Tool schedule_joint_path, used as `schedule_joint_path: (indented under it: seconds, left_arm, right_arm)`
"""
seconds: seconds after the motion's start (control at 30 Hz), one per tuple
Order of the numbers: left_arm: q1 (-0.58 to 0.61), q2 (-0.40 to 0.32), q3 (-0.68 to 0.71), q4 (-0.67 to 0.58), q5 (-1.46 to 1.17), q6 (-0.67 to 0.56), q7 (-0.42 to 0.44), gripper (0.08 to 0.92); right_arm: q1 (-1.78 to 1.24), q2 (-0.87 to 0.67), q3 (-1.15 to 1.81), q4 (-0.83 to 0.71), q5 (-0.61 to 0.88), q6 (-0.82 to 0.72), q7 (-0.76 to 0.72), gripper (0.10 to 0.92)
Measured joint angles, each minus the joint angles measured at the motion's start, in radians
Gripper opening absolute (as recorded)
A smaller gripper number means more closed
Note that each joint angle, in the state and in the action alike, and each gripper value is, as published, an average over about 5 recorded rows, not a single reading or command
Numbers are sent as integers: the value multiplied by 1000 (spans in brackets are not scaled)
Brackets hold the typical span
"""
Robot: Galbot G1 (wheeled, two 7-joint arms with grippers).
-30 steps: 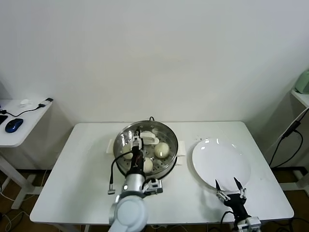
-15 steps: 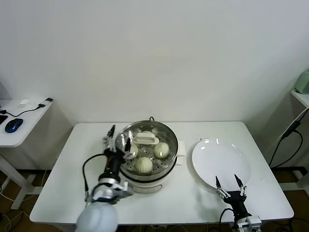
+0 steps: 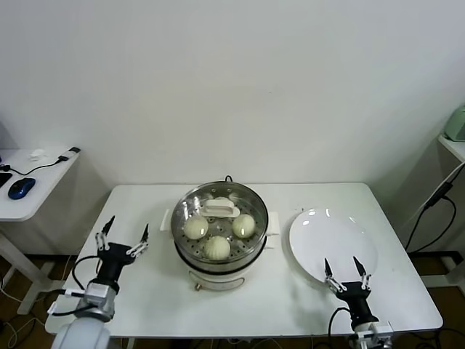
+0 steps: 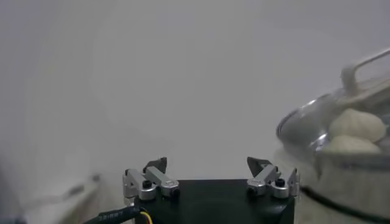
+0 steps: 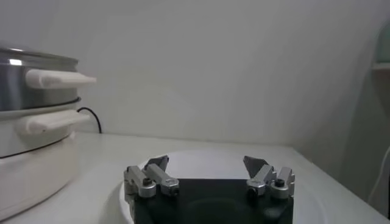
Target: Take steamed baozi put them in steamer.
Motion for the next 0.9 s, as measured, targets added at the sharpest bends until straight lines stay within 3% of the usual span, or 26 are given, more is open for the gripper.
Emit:
schedule_joint_path:
  seconds: [0.37, 0.9]
  left_arm:
    - [12, 8, -24, 211, -226, -165, 18, 823]
    - [29, 9, -30, 276, -326, -229, 27, 823]
  right_arm:
    - [-8, 0, -7, -8, 6, -5, -2, 823]
    - [-13, 3, -10, -2, 10, -23, -5, 823]
